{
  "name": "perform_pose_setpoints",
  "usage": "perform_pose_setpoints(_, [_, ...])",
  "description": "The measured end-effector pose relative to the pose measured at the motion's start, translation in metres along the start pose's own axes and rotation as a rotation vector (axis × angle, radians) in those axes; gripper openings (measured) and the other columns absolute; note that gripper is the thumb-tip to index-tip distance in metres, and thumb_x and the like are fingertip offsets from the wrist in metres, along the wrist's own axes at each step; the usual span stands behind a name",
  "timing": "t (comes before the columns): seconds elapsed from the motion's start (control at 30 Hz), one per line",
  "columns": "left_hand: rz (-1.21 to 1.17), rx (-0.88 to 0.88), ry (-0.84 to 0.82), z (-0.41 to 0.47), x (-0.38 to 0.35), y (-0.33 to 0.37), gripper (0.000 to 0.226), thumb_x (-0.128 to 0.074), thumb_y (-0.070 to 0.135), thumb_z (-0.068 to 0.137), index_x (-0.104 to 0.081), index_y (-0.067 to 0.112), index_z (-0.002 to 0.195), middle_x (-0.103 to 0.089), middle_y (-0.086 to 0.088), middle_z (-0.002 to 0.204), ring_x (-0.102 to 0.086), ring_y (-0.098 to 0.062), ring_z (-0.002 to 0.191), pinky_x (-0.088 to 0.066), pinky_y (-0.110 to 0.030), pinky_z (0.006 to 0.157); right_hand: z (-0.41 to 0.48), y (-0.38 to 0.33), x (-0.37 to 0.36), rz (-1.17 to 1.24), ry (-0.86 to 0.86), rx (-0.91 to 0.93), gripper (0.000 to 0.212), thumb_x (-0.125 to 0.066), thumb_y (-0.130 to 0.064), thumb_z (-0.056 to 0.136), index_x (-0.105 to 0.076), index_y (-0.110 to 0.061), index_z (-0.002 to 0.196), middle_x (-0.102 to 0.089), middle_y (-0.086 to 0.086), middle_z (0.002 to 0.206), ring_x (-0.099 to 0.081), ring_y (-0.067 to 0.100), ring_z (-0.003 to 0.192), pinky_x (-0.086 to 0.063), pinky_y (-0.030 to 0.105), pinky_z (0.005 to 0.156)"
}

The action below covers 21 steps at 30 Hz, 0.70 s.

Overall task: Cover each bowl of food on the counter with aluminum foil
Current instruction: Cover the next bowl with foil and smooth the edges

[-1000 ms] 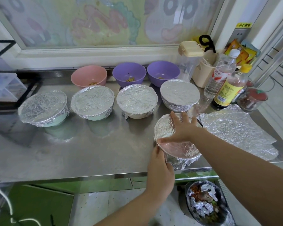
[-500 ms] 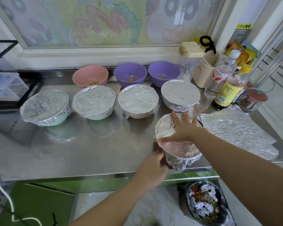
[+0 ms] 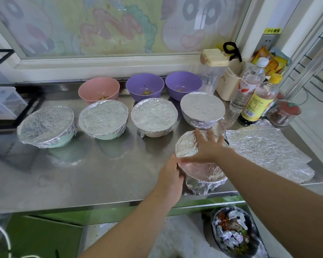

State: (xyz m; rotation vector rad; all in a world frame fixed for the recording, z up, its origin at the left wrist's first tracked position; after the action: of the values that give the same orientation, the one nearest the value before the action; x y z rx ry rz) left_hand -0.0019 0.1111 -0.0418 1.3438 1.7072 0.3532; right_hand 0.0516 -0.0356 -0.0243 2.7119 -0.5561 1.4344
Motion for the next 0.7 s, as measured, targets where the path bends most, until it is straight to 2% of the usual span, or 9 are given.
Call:
perform_pose_setpoints(0.07, [0.0,-0.014,0.049,-0.001,0.0,0.004,0.024,-0.041,0.024,0.105,-0.06,0.009,0.111,-0.062,-0.009,0.107,-0.06,-0.019,0.104,-0.049,-0.026,0.089,-0.003,0.002,0.001,0.029,0.006,-0.027,0.151,-0.054,-0.103,0.041,0.025,-0.041,0.154,0.031,0.004,0.164,0.024,0.049,0.148,-0.009,0.079,0.112])
perform_pose_setpoints(0.2, [0.065,-0.022,0.117,0.0,-0.01,0.017,0.039,-0.03,0.027,0.109,-0.046,0.005,0.137,-0.047,-0.016,0.145,-0.044,-0.027,0.136,-0.031,-0.04,0.115,-0.004,0.007,-0.003,0.069,-0.025,-0.113,0.165,-0.037,-0.109,0.021,0.029,-0.036,0.153,0.033,0.012,0.162,0.02,0.053,0.148,-0.01,0.074,0.116])
perform_pose_setpoints(0.3, [-0.03,-0.068,0.051,0.009,-0.022,0.033,0.032,-0.032,0.023,0.109,-0.06,0.02,0.093,-0.069,0.011,0.085,-0.06,0.002,0.08,-0.043,-0.02,0.083,-0.007,0.014,0.007,0.007,-0.064,-0.111,0.156,-0.035,-0.108,0.037,0.027,-0.029,0.156,0.017,0.019,0.167,0.003,0.047,0.153,-0.012,0.062,0.122])
perform_pose_setpoints(0.37, [-0.065,-0.058,0.093,0.018,-0.019,0.04,0.031,-0.03,0.022,0.109,-0.058,0.017,0.095,-0.069,0.014,0.074,-0.06,-0.001,0.076,-0.045,-0.024,0.074,-0.01,0.018,0.016,-0.089,-0.09,-0.083,0.153,-0.038,-0.106,0.044,0.024,-0.024,0.157,0.001,0.017,0.169,-0.003,0.04,0.155,-0.014,0.056,0.124])
perform_pose_setpoints(0.43, [-0.114,-0.053,0.143,0.026,-0.011,0.044,0.035,-0.029,0.026,0.107,-0.054,0.017,0.13,-0.069,0.005,0.102,-0.063,-0.012,0.095,-0.048,-0.034,0.085,-0.01,0.025,0.023,-0.147,-0.089,-0.071,0.15,-0.044,-0.102,0.05,0.02,-0.021,0.159,-0.012,0.015,0.168,-0.013,0.038,0.154,-0.018,0.053,0.124])
perform_pose_setpoints(0.5, [-0.157,-0.038,0.125,0.035,-0.008,0.044,0.048,-0.028,0.031,0.105,-0.041,0.016,0.148,-0.063,-0.003,0.129,-0.06,-0.021,0.114,-0.046,-0.04,0.095,-0.009,0.032,0.029,-0.157,-0.053,-0.079,0.162,-0.041,-0.108,0.032,0.018,-0.025,0.159,-0.015,0.015,0.168,-0.022,0.039,0.152,-0.025,0.057,0.121])
perform_pose_setpoints(0.57, [-0.135,-0.061,0.14,0.038,0.003,0.047,0.042,-0.035,0.029,0.103,-0.05,0.017,0.14,-0.061,-0.002,0.131,-0.061,-0.017,0.112,-0.048,-0.035,0.094,-0.008,0.025,0.033,-0.145,0.021,-0.04,0.165,-0.04,-0.109,0.024,0.015,-0.032,0.159,-0.002,0.015,0.169,-0.016,0.043,0.152,-0.023,0.067,0.118])
perform_pose_setpoints(0.63, [-0.068,-0.107,0.197,0.034,0.021,0.048,0.031,-0.041,0.022,0.102,-0.058,0.017,0.128,-0.065,0.003,0.123,-0.062,-0.007,0.102,-0.047,-0.026,0.088,-0.01,0.005,0.031,-0.143,0.075,0.076,0.151,-0.05,-0.104,0.037,0.016,-0.04,0.158,0.011,0.01,0.169,0.003,0.044,0.153,-0.014,0.077,0.113])
perform_pose_setpoints(0.7, [0.158,-0.157,0.269,0.028,0.041,0.042,0.031,-0.045,0.014,0.101,-0.061,0.019,0.127,-0.067,0.008,0.118,-0.061,-0.007,0.108,-0.048,-0.032,0.1,-0.013,-0.015,0.022,-0.168,0.058,0.176,0.145,-0.056,-0.101,0.043,0.02,-0.047,0.154,0.021,0.003,0.167,0.017,0.042,0.152,-0.01,0.081,0.11])
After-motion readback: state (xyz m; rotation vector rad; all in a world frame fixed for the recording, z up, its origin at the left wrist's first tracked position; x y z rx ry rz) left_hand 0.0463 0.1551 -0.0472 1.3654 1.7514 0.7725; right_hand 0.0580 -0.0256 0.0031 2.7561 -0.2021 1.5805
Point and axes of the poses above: each hand's wrist, its own z-axis towards the middle knuckle, its own x-axis out of the back of the hand, y = z × x, the point moved 10 cm from there along z, towards the middle knuckle
